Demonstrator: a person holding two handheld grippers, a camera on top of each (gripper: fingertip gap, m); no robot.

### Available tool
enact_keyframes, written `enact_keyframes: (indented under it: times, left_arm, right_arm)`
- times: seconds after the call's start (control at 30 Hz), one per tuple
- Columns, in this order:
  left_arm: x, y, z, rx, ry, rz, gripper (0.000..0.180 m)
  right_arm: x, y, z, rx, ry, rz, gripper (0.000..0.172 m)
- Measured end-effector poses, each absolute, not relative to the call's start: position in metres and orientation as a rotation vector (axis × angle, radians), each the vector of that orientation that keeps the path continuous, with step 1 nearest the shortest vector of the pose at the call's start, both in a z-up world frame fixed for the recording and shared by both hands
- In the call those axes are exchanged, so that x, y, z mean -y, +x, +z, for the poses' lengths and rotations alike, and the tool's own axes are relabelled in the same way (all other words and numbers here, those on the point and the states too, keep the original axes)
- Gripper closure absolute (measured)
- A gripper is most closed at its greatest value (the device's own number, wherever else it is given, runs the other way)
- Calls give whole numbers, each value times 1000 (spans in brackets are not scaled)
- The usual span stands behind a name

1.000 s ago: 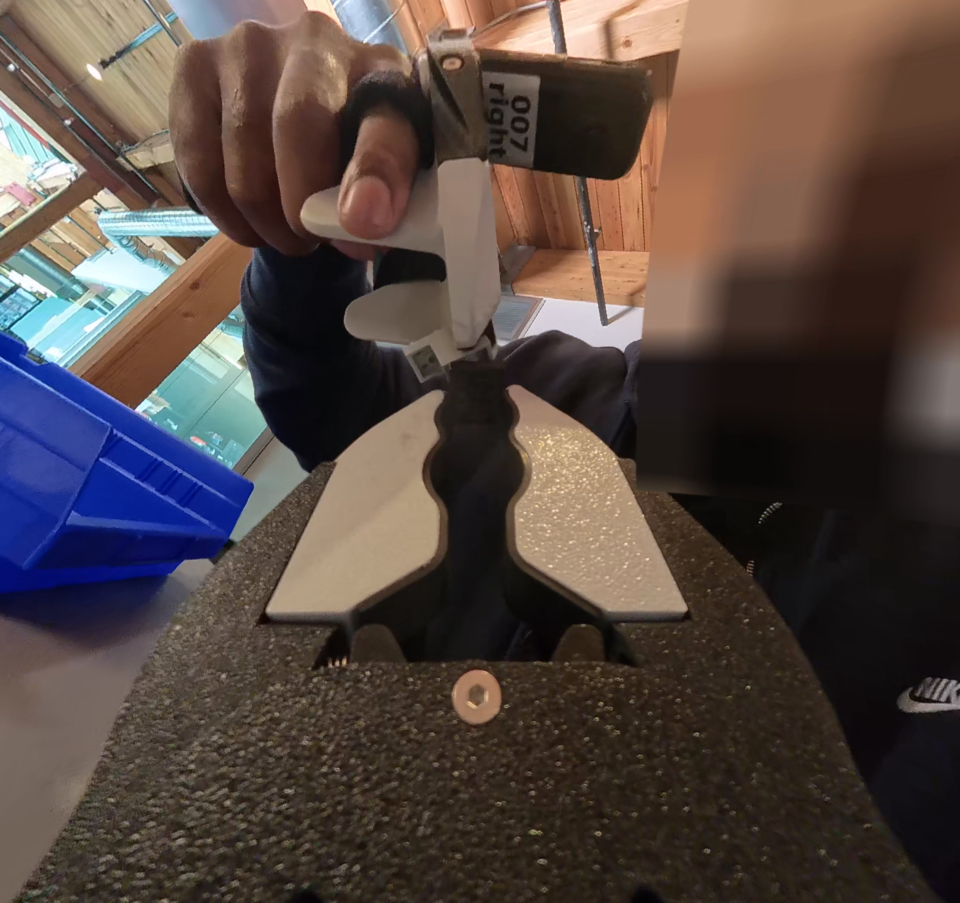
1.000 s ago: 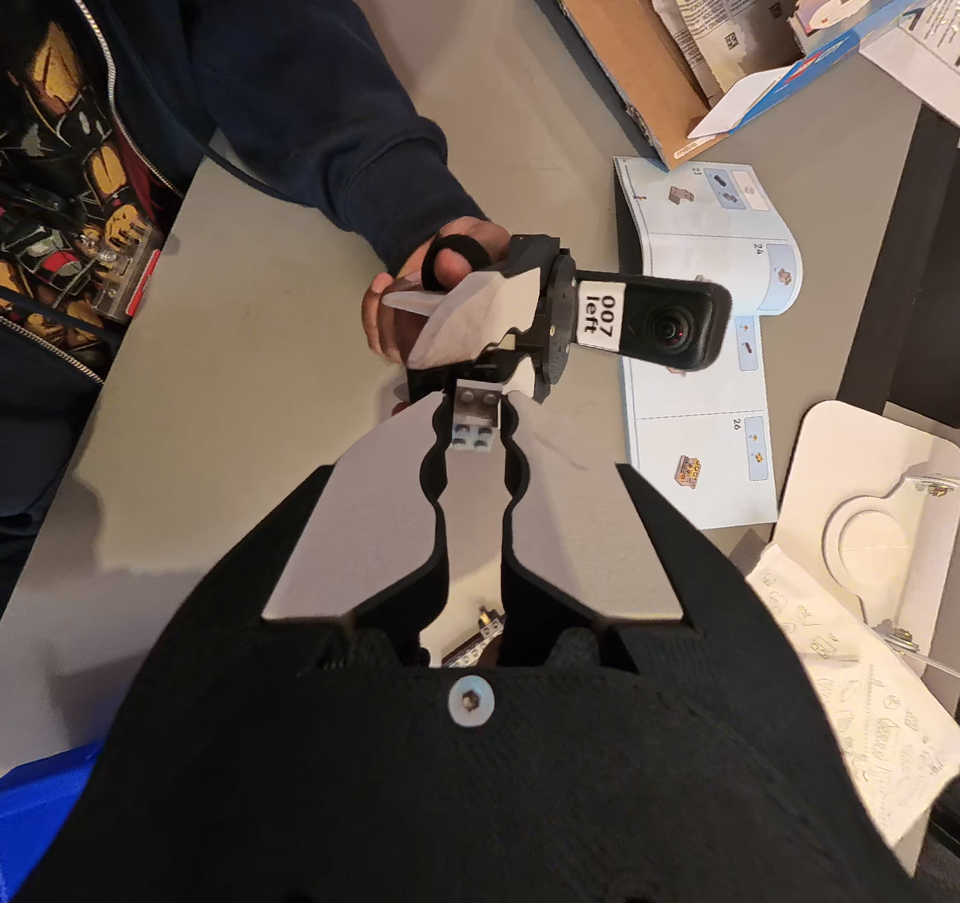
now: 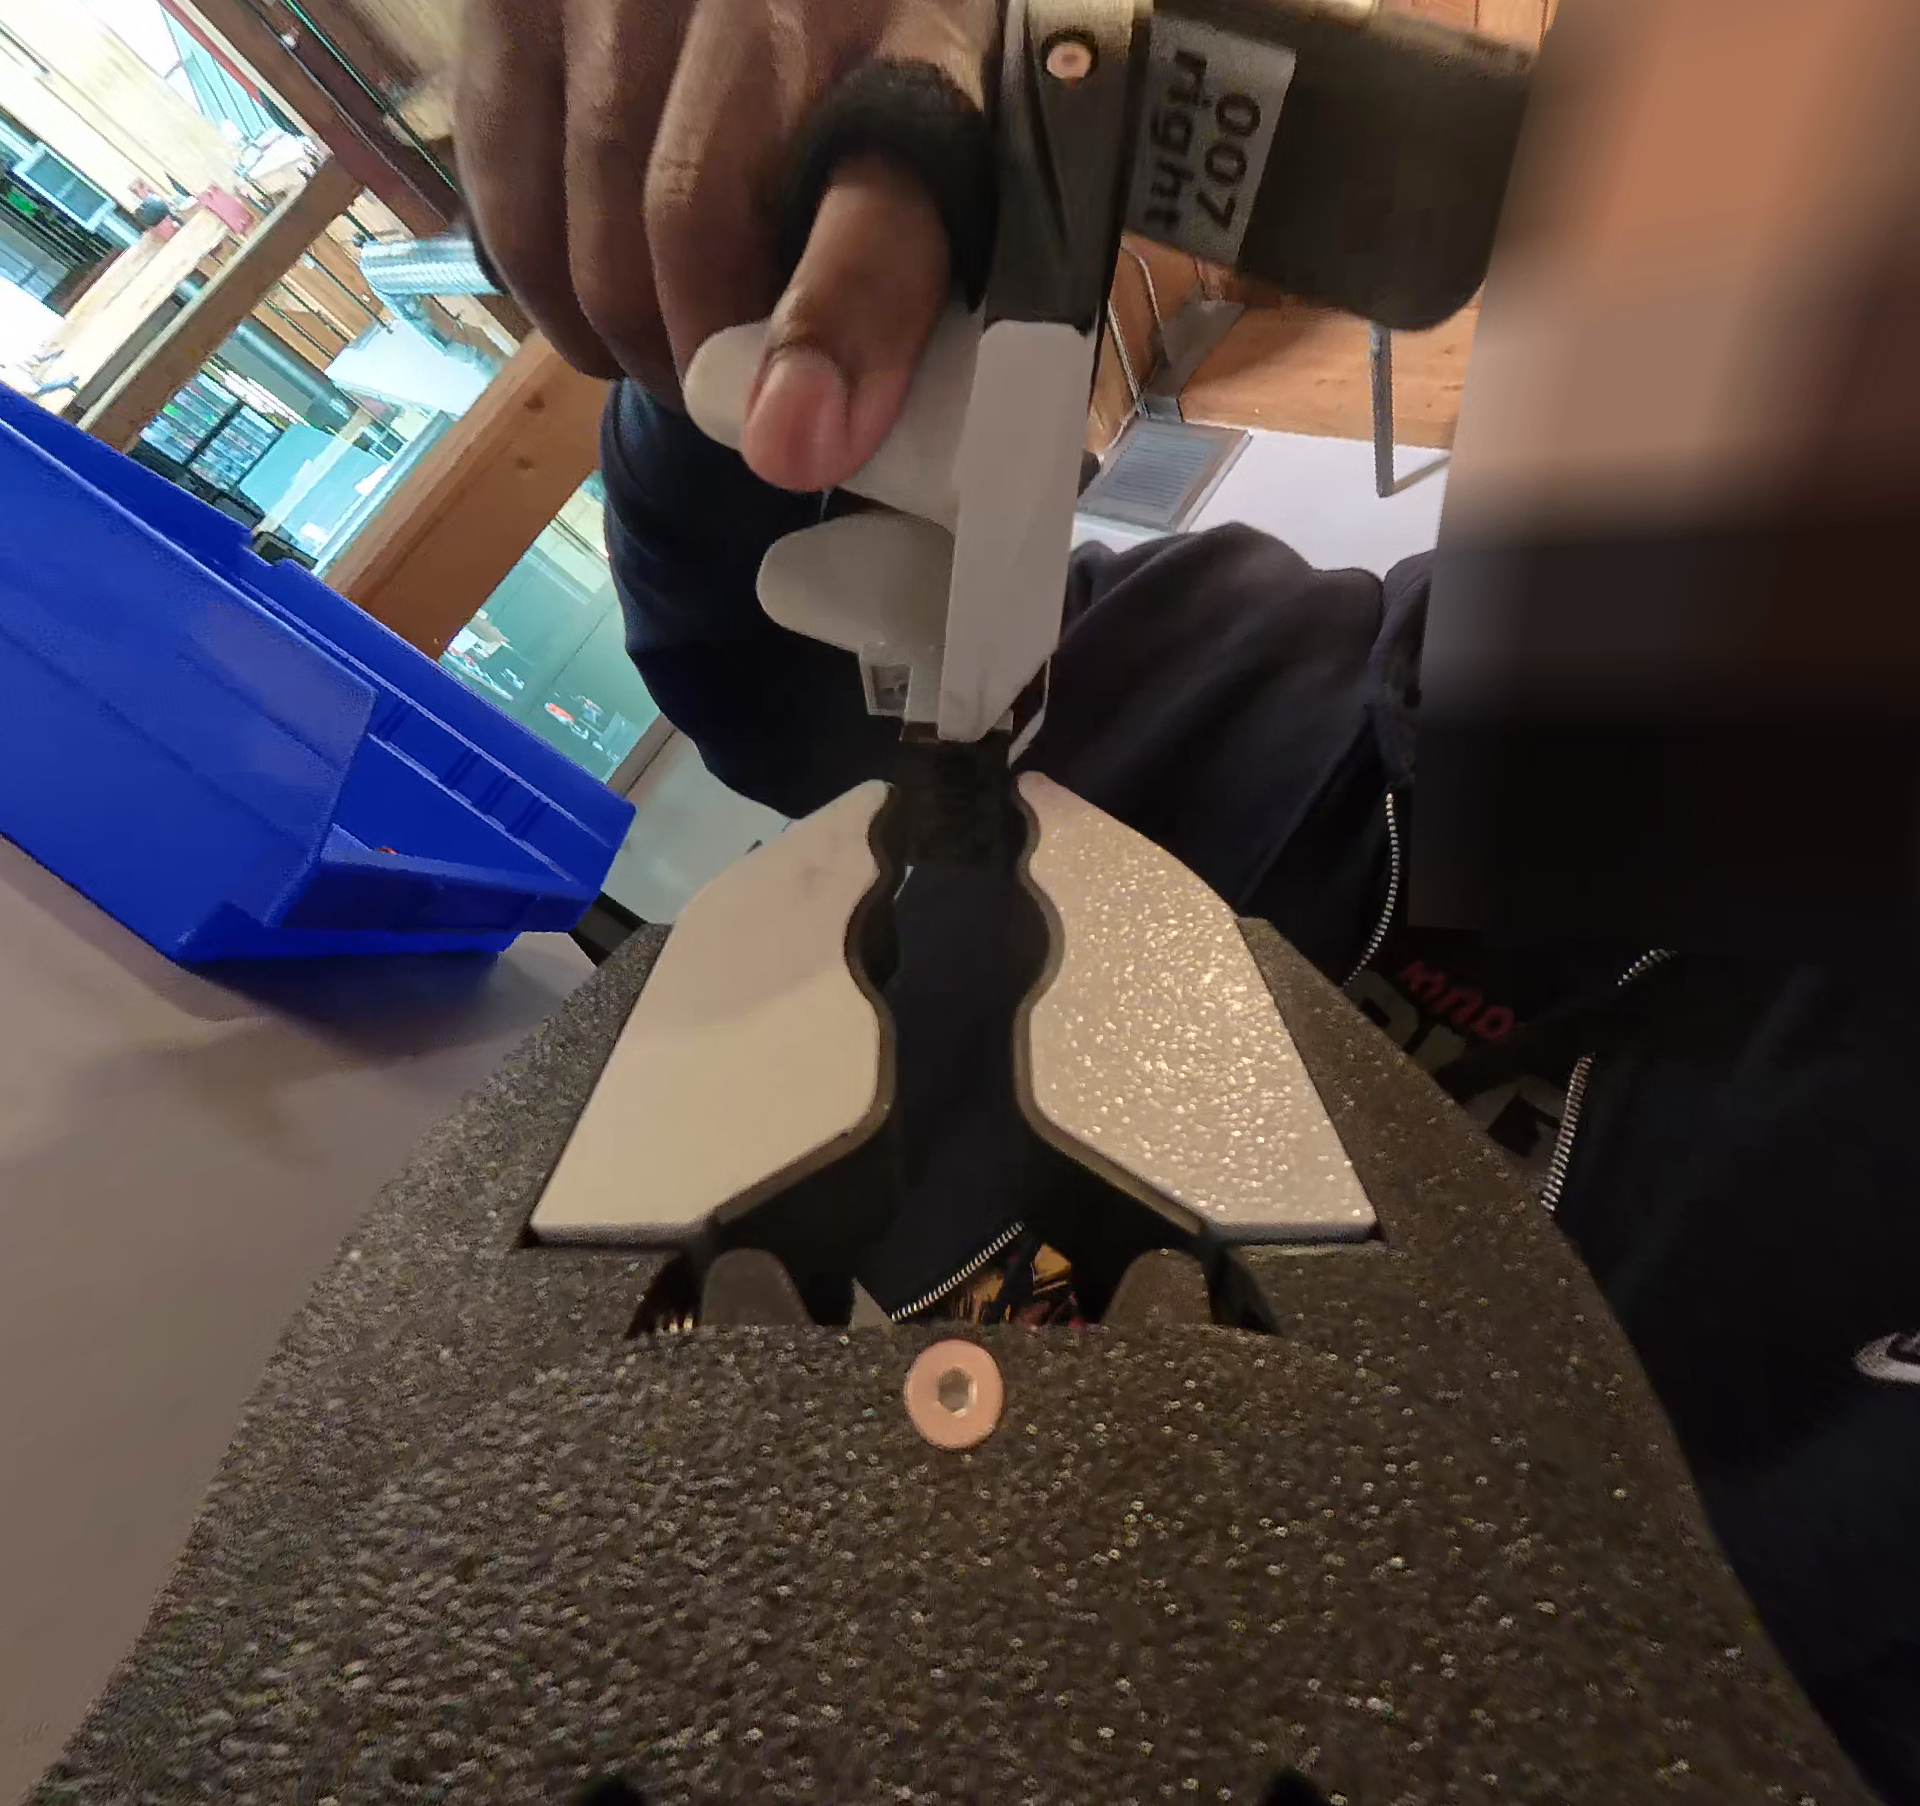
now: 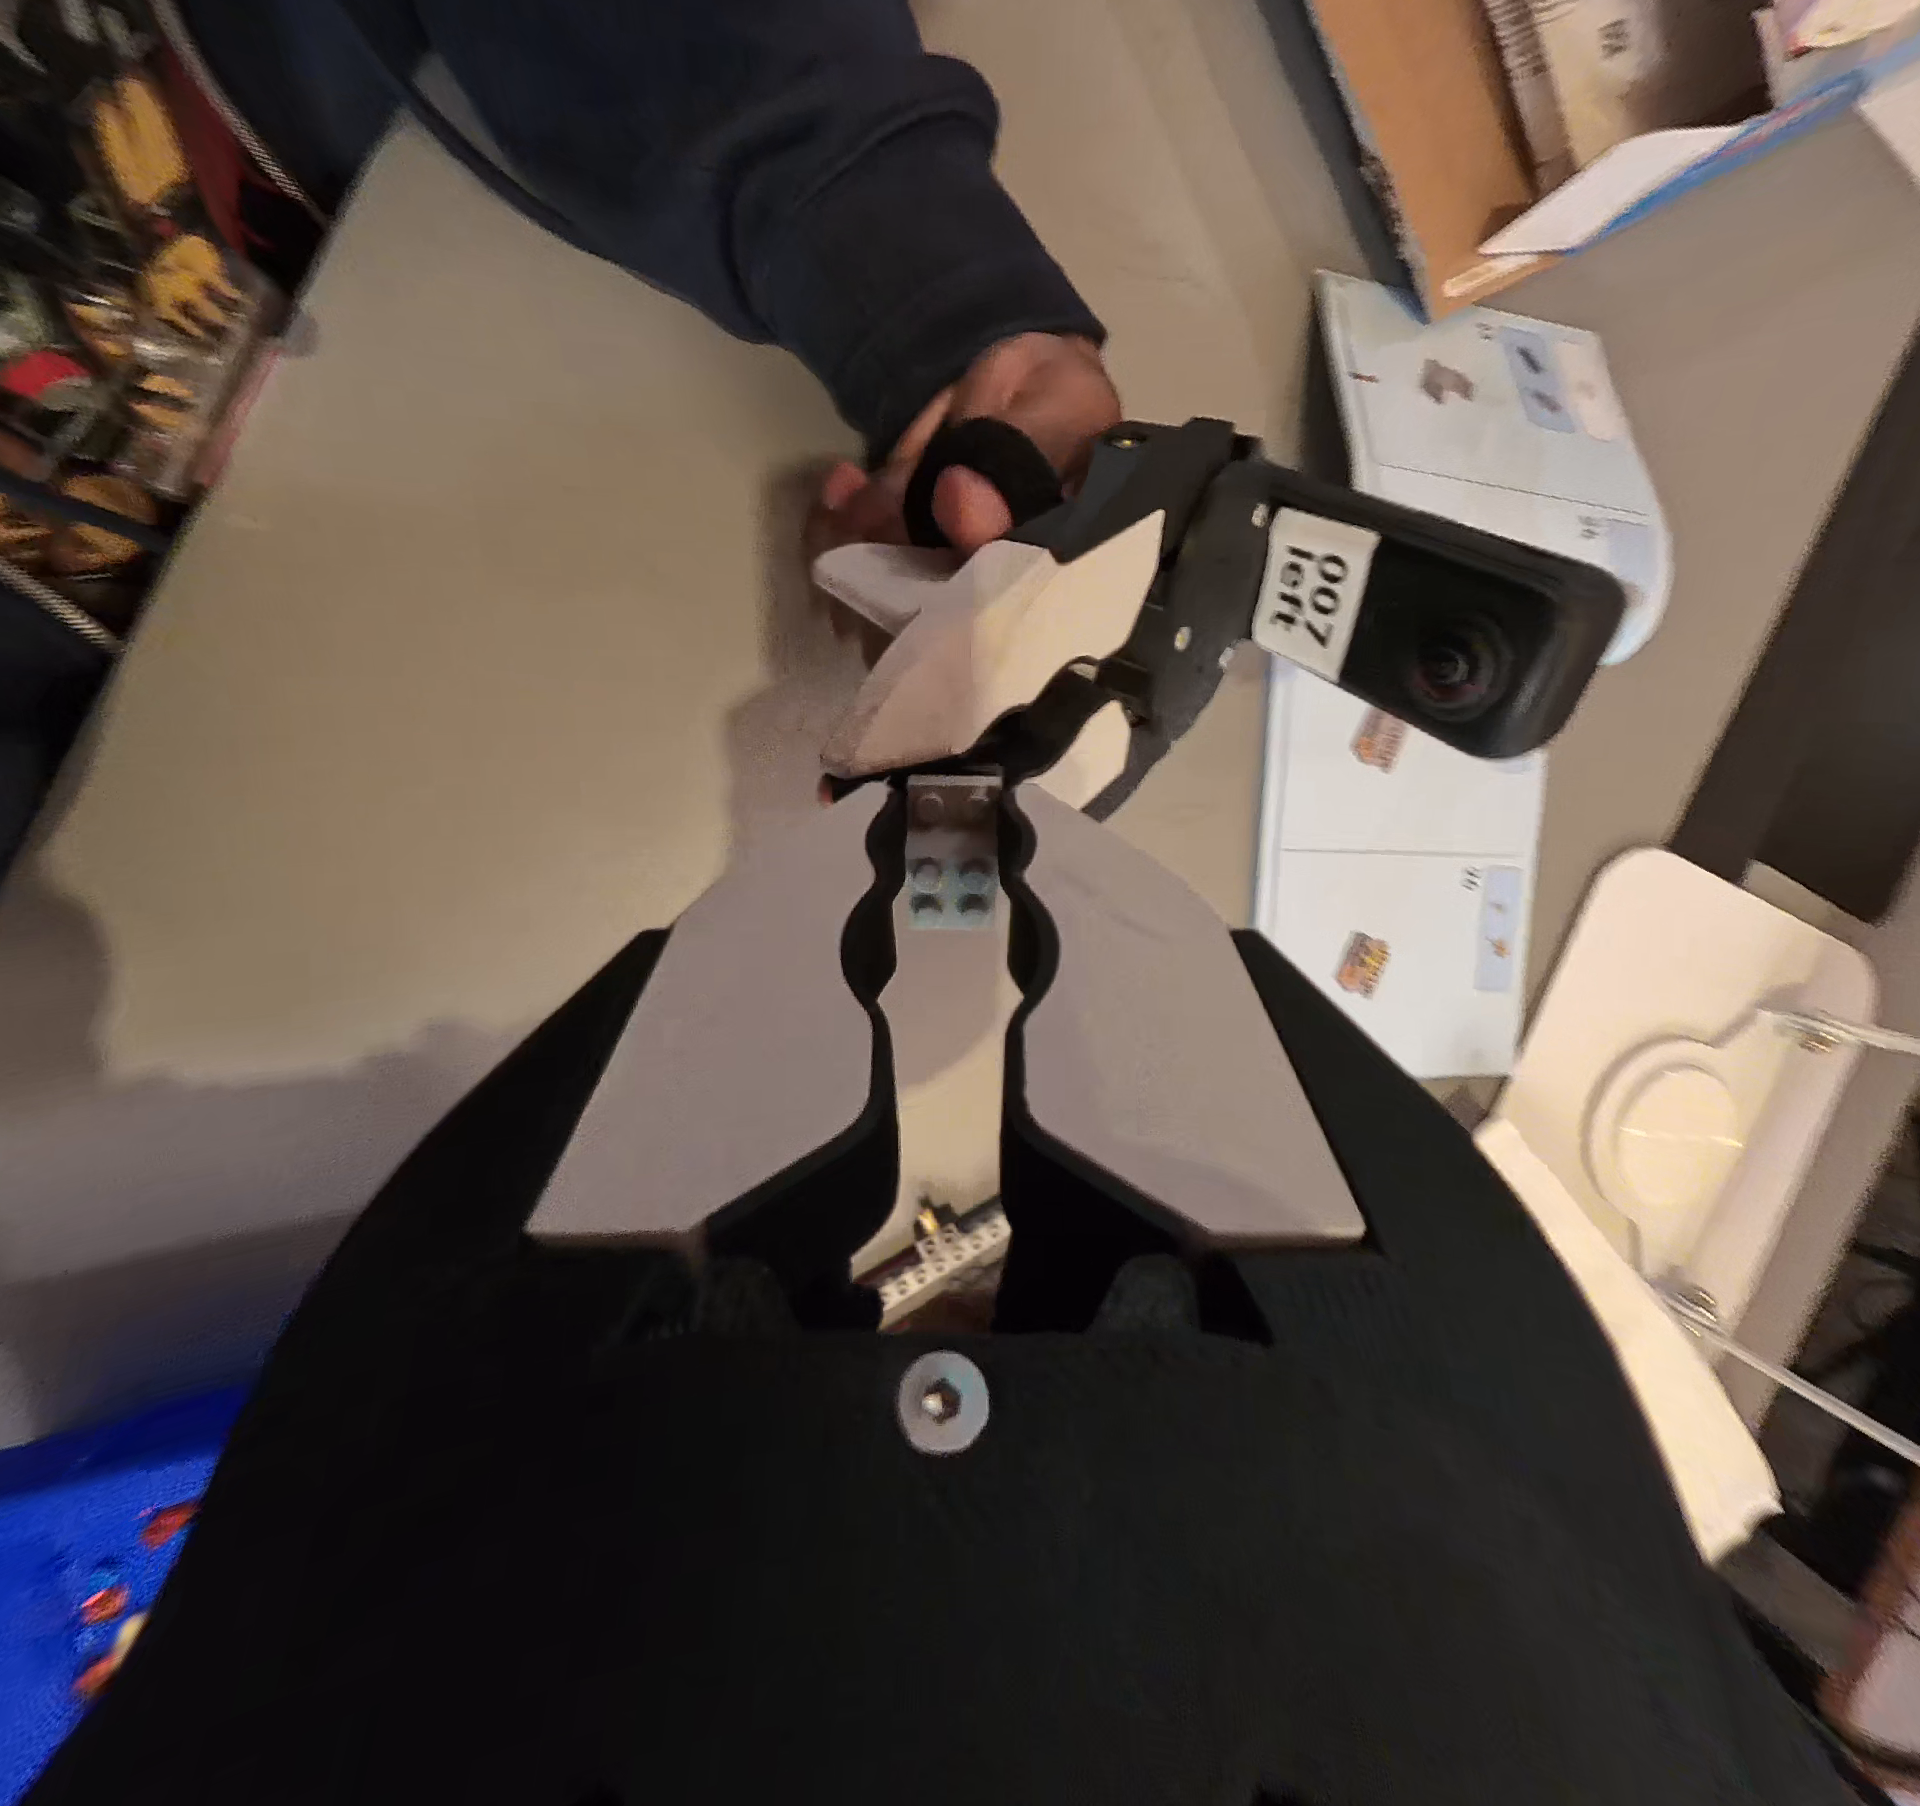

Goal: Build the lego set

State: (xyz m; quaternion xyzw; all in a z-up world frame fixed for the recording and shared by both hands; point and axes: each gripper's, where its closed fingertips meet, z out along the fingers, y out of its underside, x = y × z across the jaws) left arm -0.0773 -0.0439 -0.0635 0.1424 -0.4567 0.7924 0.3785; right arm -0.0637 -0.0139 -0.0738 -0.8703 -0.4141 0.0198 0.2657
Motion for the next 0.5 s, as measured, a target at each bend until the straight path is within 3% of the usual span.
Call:
enact_keyframes:
  times: [0.5]
  left_arm:
    - [29, -59, -69, 1159, 479, 2086, 163]
  right_arm:
    - [4, -49, -78, 1081, -2337, -166, 155]
